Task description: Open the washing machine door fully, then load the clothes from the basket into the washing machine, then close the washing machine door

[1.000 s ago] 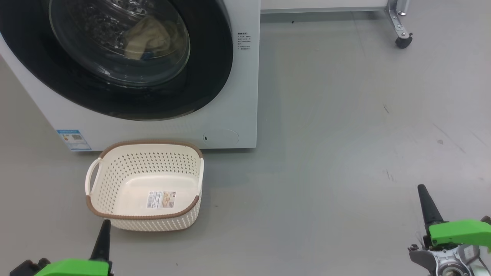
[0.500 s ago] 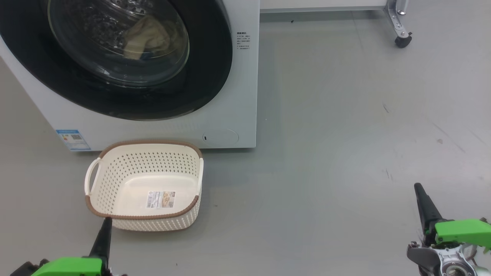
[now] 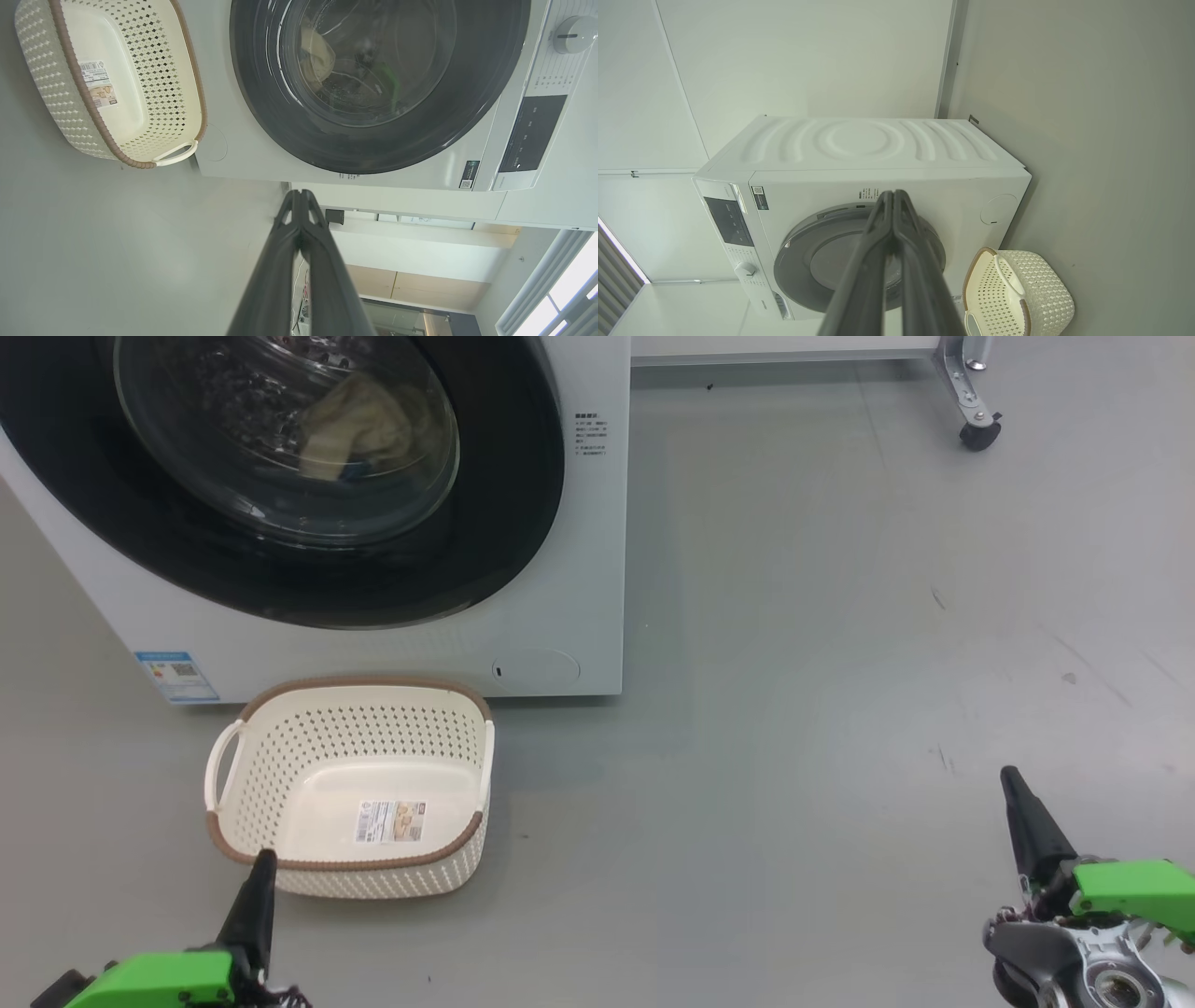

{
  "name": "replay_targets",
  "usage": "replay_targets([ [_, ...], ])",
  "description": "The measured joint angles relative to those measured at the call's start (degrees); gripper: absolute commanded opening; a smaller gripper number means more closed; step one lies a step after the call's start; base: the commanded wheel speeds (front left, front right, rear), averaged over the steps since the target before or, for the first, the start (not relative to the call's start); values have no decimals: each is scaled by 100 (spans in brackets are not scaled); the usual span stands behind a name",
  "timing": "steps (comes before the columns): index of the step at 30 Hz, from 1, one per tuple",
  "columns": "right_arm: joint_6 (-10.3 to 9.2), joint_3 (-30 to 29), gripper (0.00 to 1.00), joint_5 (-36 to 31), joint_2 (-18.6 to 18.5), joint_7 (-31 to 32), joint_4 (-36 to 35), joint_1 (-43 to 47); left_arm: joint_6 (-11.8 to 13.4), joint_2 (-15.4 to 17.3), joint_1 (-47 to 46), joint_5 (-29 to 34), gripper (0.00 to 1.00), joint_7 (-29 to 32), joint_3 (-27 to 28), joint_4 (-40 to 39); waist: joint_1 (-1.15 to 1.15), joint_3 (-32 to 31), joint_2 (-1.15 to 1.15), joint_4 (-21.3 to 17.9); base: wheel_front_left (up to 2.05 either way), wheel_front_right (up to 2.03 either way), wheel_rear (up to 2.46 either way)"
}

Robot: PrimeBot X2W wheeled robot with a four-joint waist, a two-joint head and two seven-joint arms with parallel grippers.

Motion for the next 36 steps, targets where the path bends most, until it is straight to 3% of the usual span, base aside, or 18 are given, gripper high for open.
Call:
replay_targets([
  [7,0,8,0,401,-1,105,-30,-4,0,-33,-74,-341,0,96,59,-26,0,3,0,-5,0,0,0],
  [36,0,8,0,401,-2,105,-37,-7,0,-38,-76,-353,0,96,71,-29,0,3,0,-5,0,0,0],
])
